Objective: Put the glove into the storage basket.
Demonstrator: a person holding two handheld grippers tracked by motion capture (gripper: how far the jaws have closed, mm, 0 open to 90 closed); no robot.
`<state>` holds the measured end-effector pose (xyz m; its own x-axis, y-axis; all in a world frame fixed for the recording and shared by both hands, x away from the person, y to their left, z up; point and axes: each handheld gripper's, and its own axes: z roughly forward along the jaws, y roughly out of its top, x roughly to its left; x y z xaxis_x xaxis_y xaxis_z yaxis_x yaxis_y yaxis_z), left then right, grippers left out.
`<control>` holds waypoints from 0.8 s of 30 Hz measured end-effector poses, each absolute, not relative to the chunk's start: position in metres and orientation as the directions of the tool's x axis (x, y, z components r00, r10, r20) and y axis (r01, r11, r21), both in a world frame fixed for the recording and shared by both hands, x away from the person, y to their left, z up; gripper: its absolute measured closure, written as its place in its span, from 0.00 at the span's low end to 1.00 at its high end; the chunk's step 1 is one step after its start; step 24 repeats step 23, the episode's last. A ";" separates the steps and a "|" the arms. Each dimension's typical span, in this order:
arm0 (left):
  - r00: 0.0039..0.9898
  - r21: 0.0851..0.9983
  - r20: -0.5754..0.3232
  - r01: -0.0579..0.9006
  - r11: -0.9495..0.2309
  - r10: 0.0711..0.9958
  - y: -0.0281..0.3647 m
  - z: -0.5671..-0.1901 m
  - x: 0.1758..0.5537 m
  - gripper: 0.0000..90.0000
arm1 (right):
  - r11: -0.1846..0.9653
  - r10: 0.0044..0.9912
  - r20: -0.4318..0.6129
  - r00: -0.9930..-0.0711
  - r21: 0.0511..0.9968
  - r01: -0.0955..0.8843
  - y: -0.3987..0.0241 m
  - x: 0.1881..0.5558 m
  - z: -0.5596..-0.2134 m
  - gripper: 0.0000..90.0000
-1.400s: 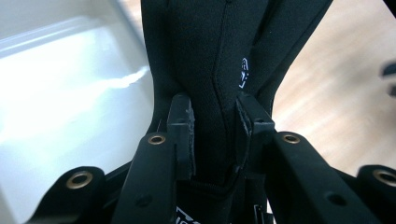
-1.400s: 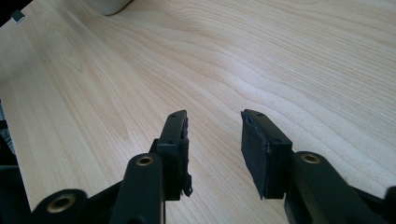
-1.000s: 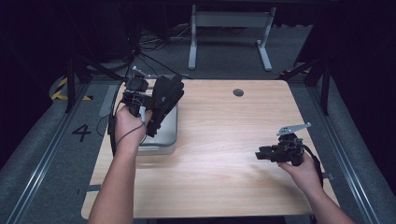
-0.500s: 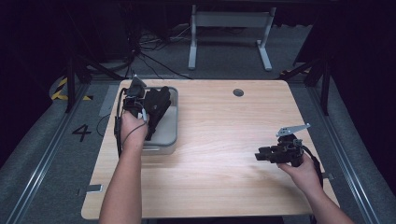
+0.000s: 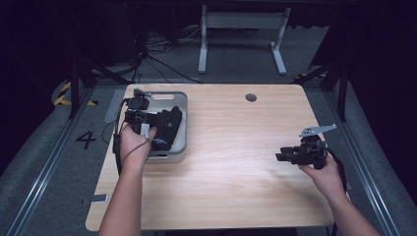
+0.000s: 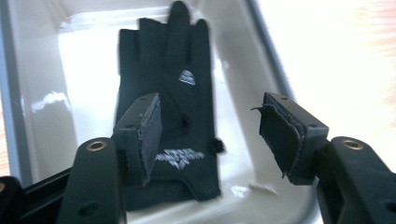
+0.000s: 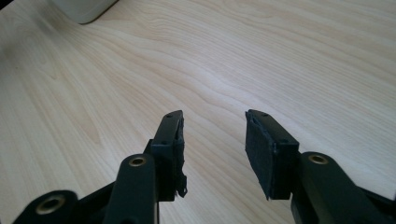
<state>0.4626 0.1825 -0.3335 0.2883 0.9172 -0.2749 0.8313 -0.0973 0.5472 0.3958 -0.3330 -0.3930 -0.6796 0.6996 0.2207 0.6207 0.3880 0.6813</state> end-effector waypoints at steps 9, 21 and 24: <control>0.439 0.603 -0.327 0.779 -0.173 0.837 0.177 -0.319 0.416 0.45 | 0.389 0.728 0.189 -0.659 0.678 0.624 -0.356 0.402 -0.394 0.60; 0.519 0.640 -0.250 0.722 -0.262 0.818 0.167 -0.324 0.372 0.44 | 0.366 0.742 0.189 -0.643 0.689 0.625 -0.372 0.402 -0.396 0.59; 0.513 0.638 -0.273 0.730 -0.246 0.814 0.171 -0.326 0.372 0.44 | 0.364 0.740 0.188 -0.645 0.694 0.621 -0.371 0.402 -0.396 0.59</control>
